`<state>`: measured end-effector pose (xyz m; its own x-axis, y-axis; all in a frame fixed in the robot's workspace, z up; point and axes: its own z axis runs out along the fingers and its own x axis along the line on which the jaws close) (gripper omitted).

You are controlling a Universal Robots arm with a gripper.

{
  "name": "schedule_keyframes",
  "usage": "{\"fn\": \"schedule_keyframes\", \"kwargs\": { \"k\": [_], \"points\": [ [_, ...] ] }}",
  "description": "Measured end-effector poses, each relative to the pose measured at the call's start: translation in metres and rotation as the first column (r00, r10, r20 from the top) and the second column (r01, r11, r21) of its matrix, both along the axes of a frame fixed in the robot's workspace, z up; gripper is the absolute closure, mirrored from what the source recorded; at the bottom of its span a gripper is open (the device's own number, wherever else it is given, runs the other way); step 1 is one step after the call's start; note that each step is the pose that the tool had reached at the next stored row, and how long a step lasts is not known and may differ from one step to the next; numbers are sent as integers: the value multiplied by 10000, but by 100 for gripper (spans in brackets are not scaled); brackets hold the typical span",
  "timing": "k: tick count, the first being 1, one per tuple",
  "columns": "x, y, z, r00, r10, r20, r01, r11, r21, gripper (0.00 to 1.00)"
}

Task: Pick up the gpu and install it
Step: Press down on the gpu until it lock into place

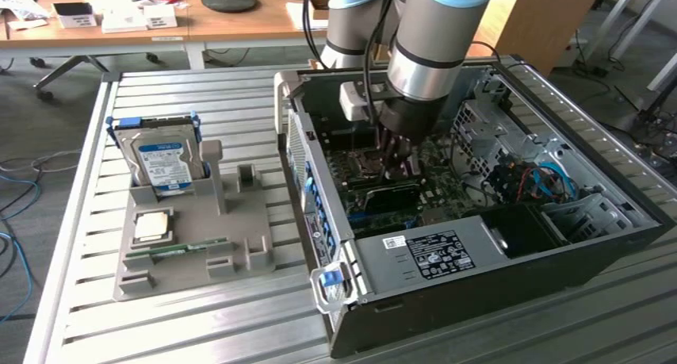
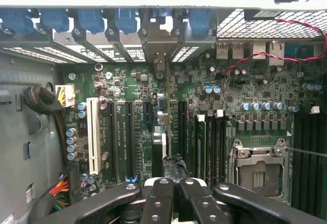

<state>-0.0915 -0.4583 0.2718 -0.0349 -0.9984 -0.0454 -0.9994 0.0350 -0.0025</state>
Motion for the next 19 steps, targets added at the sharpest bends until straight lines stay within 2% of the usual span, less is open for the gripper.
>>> {"fn": "schedule_keyframes", "kwargs": {
  "k": [16, 19],
  "points": [
    [0, 1, -37, 10000, 3, -1, -3, 10000, -1, 89],
    [0, 11, -38, 10000, 2, 0, -2, 10000, 0, 89]
  ]
}}
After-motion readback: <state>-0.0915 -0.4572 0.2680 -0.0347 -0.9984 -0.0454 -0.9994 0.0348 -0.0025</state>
